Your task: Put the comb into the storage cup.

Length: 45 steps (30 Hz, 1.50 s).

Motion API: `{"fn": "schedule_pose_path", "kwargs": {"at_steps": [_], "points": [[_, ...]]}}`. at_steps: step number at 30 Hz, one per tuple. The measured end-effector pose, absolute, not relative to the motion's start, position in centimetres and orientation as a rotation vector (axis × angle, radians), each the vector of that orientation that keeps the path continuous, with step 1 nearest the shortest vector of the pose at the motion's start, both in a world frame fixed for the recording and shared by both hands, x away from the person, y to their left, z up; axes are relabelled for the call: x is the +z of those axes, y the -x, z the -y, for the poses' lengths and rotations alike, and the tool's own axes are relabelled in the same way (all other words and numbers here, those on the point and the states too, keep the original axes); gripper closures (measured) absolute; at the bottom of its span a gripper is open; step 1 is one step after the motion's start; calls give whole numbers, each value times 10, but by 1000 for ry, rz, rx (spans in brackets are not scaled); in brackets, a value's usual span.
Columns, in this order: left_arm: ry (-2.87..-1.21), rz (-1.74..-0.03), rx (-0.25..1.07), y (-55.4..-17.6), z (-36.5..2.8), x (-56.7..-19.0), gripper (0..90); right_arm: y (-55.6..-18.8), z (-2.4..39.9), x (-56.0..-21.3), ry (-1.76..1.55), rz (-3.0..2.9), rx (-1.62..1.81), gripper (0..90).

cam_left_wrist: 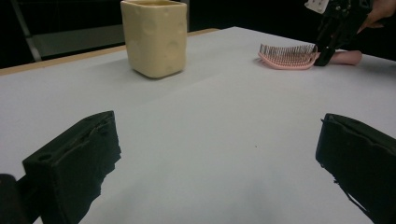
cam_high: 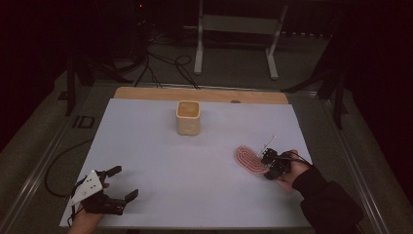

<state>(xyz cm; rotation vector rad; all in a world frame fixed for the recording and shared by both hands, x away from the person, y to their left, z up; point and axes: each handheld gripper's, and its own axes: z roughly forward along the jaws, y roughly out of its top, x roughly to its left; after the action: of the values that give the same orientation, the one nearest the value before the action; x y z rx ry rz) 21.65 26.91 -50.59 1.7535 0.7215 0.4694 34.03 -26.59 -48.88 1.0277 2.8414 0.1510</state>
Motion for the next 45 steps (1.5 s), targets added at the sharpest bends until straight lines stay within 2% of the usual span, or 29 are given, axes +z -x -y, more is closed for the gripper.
{"fn": "schedule_pose_path", "kwargs": {"at_steps": [15,45], "points": [[-1754,-724,467,-217,-269,-506,0,-335,271,-488,-1006,-2830,266,706],[-1759,-727,471,-217,-269,-506,0,-340,255,-461,-956,-2787,548,706]]}}
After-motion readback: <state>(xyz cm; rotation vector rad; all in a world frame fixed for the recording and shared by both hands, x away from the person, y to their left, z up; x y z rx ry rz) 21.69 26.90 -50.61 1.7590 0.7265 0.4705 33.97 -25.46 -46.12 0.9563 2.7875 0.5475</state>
